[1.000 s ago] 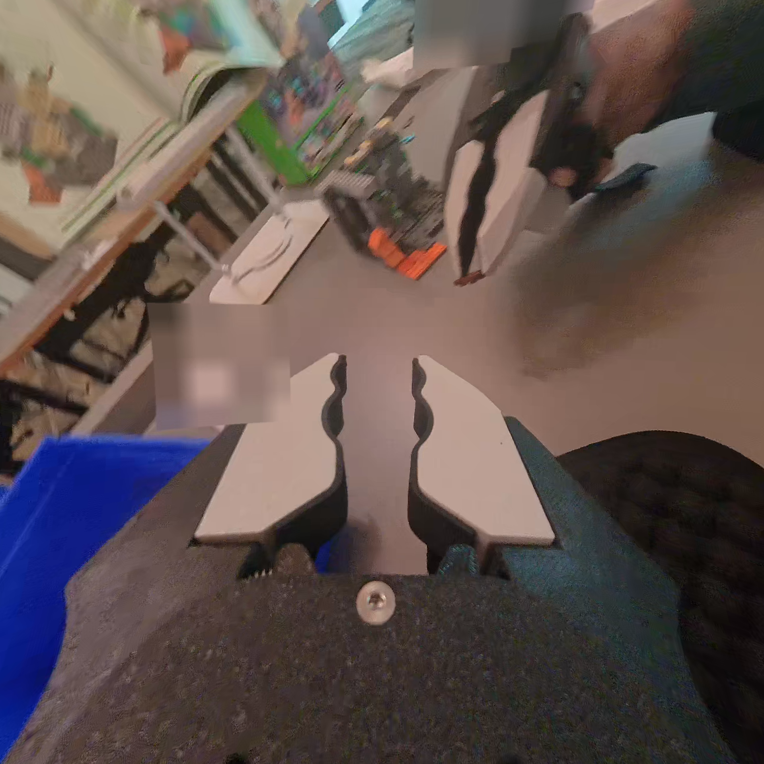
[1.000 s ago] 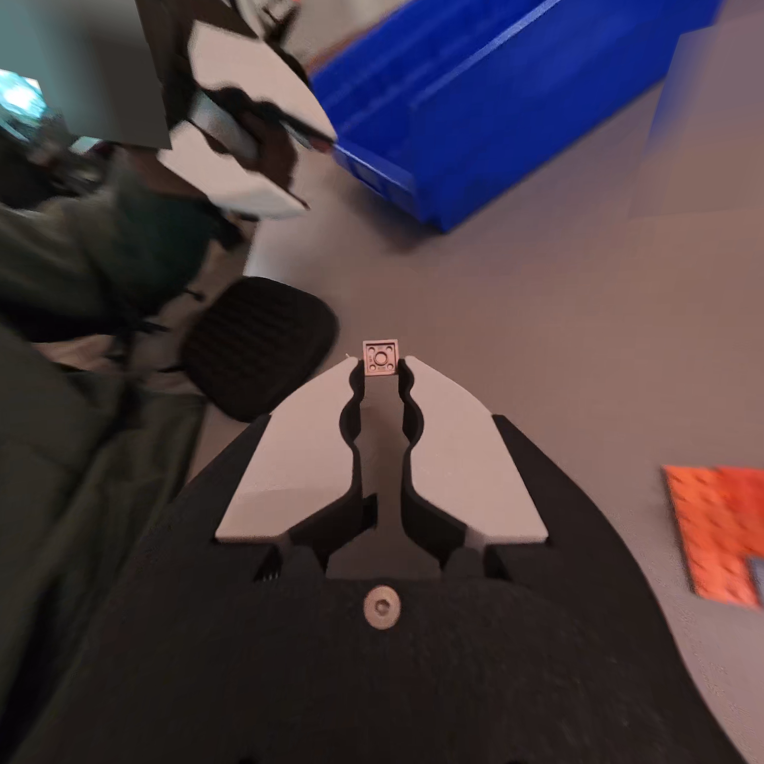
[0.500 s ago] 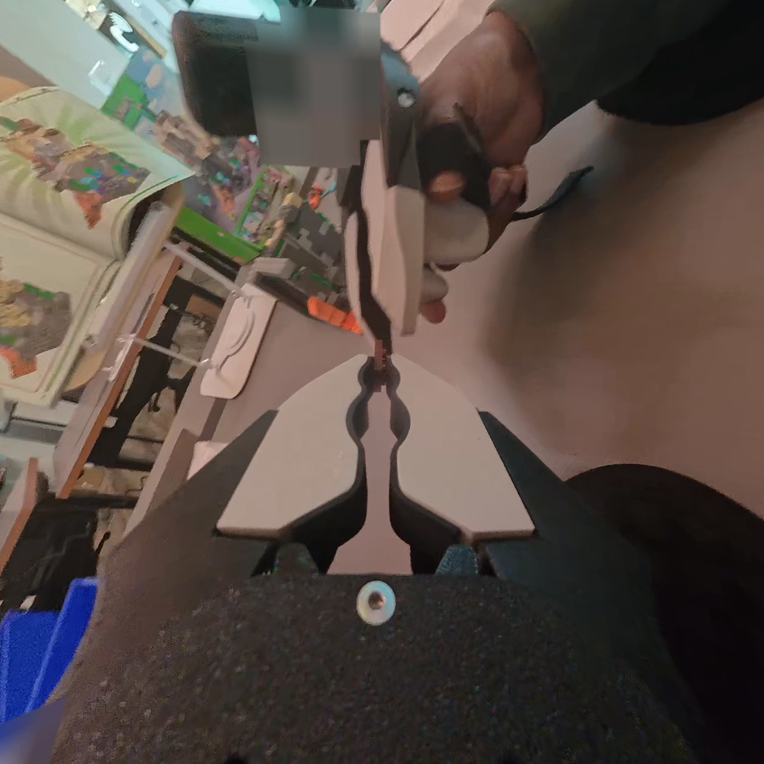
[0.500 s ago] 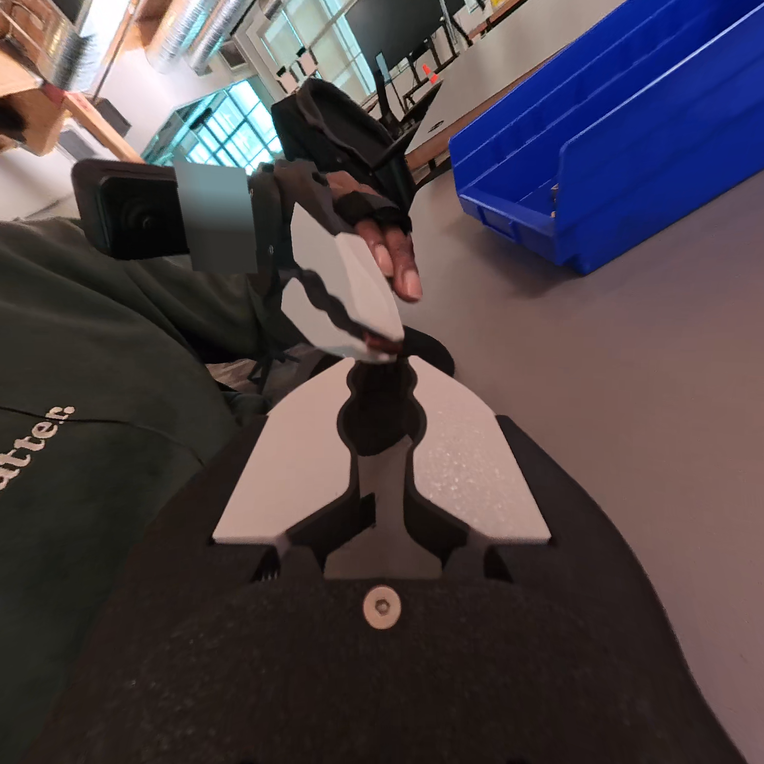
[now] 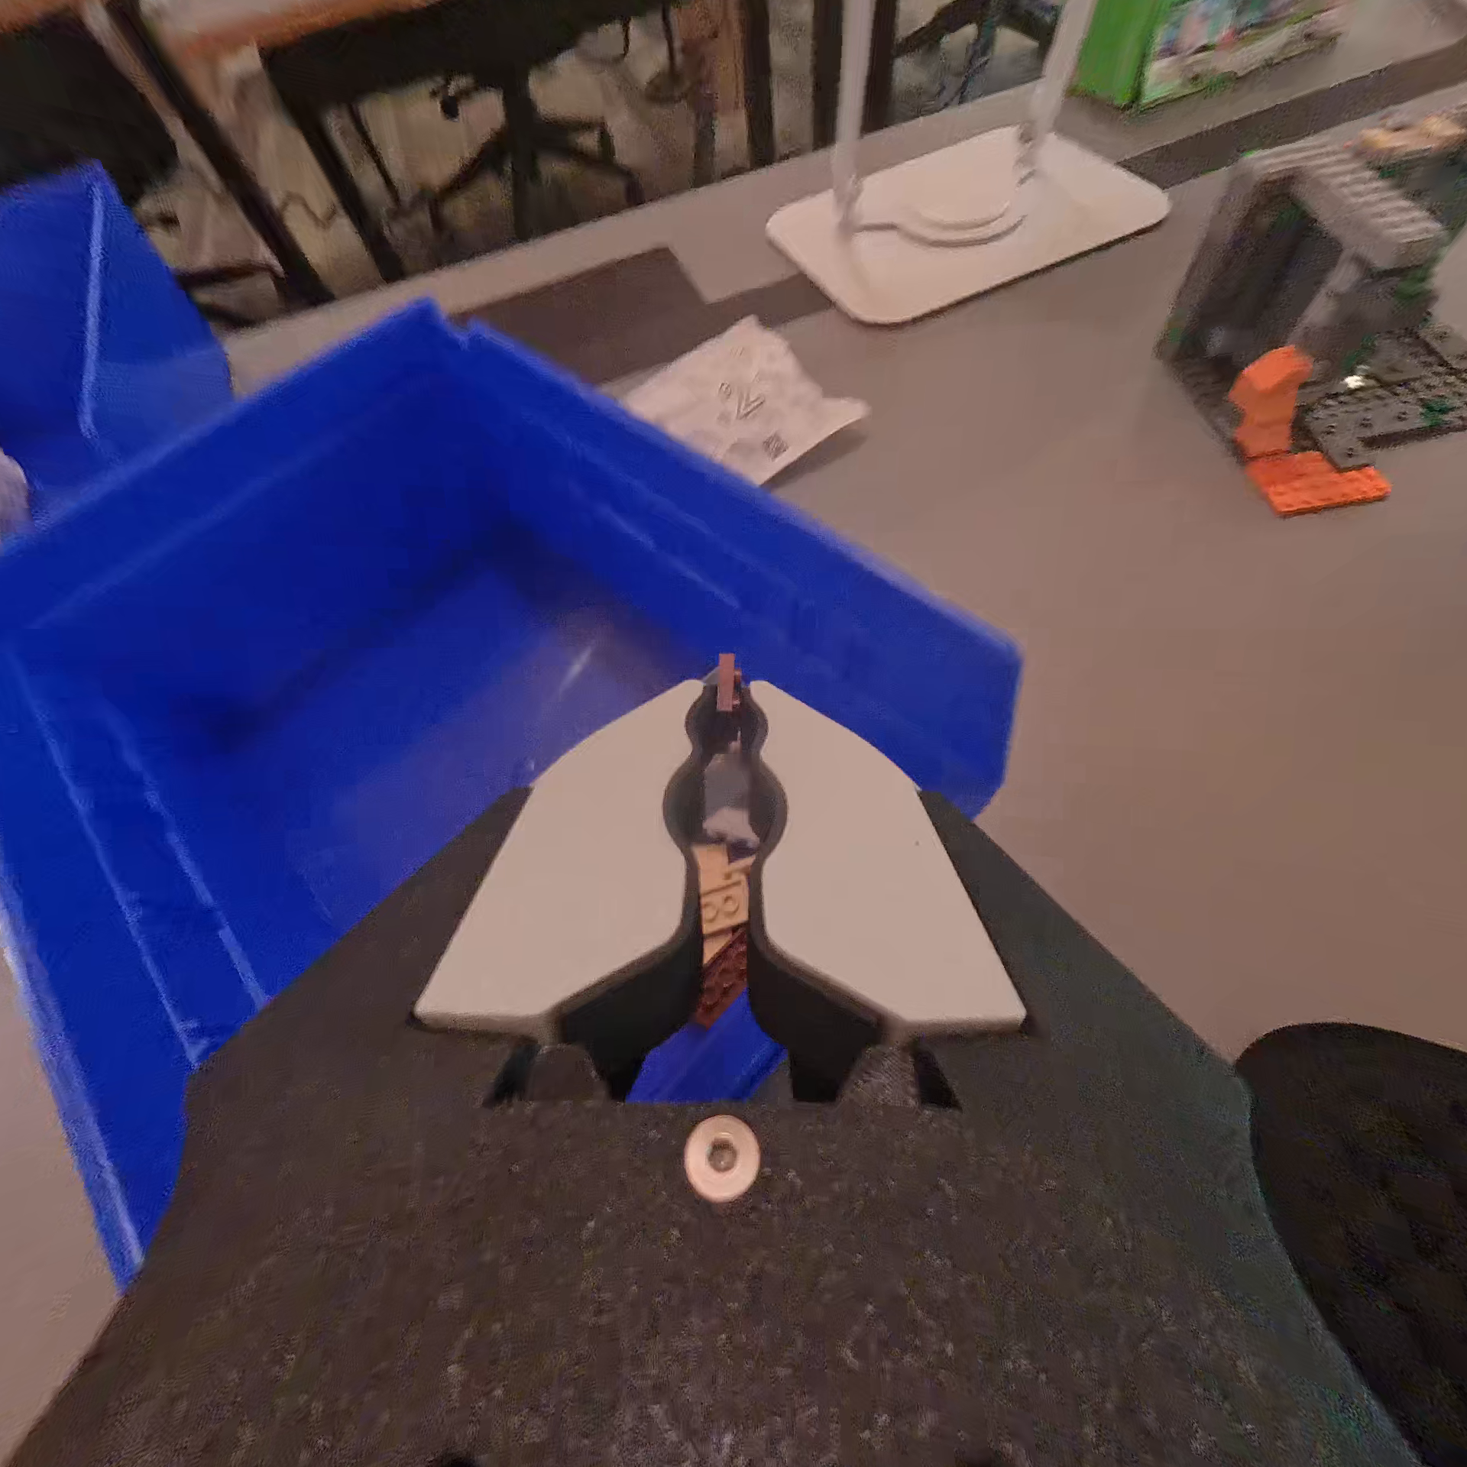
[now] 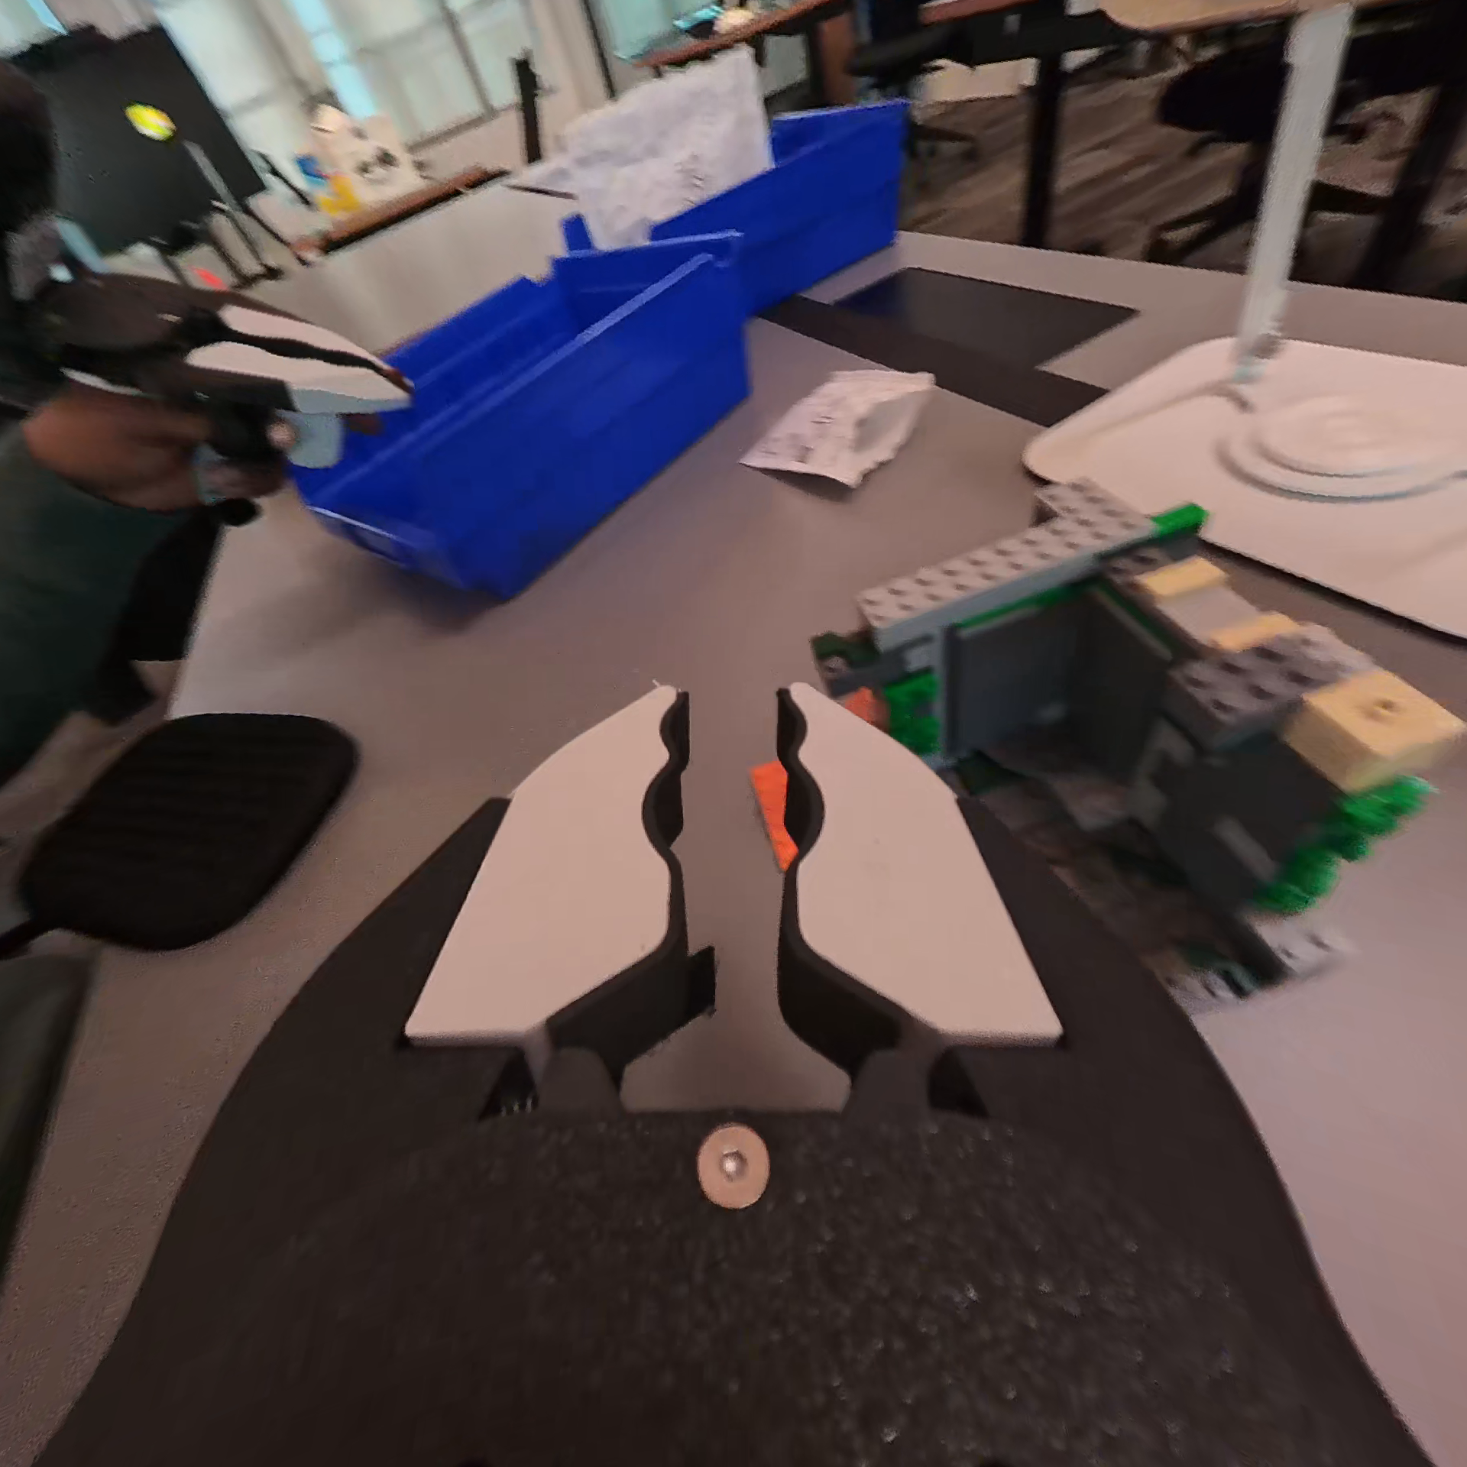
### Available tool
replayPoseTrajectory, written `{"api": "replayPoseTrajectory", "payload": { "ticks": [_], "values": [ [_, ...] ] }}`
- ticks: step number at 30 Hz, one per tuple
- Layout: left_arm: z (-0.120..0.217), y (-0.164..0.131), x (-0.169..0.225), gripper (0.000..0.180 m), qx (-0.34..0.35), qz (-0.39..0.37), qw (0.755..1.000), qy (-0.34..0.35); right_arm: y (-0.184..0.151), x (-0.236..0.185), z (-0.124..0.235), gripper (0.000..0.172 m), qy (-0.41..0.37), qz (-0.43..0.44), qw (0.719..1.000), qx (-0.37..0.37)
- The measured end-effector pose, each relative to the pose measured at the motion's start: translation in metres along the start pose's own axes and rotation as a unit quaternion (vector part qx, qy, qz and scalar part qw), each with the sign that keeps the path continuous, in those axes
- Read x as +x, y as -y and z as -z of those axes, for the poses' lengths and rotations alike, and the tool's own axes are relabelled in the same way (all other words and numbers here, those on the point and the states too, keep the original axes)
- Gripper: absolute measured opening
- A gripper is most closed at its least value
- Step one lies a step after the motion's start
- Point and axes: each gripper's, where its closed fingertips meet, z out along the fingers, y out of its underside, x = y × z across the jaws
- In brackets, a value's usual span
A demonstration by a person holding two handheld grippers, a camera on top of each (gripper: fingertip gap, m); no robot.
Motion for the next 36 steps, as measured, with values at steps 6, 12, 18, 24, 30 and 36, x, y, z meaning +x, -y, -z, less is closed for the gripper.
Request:
{"api": "replayPoseTrajectory", "payload": {
  "ticks": [6,12,18,24,30,36],
  "values": [
    [-0.019,-0.038,-0.016,0.023,-0.052,0.036,0.998,0.019,-0.008,0.027,0.002,0.021,-0.055,0.004,0.998,-0.009],
    [-0.016,-0.031,-0.01,0.035,-0.028,0.023,0.999,0.027,0.003,0.061,0.02,0.023,-0.154,0.06,0.986,-0.001],
    [0.006,0.012,0.02,0.025,0.044,-0.043,0.998,0.033,0.019,0.095,0.031,0.035,-0.274,0.302,0.91,-0.067],
    [0.009,0.05,0.091,0.024,0.086,-0.096,0.991,-0.031,0.012,0.098,0.011,0.034,-0.294,0.539,0.774,-0.155],
    [-0.028,0.079,0.171,0.026,0.098,-0.158,0.976,-0.114,0.011,0.111,0.009,0.023,-0.323,0.624,0.687,-0.184],
    [-0.095,0.101,0.236,0.04,0.058,-0.23,0.956,-0.174,0.009,0.112,0.008,0.016,-0.325,0.63,0.679,-0.191]
  ]
}}
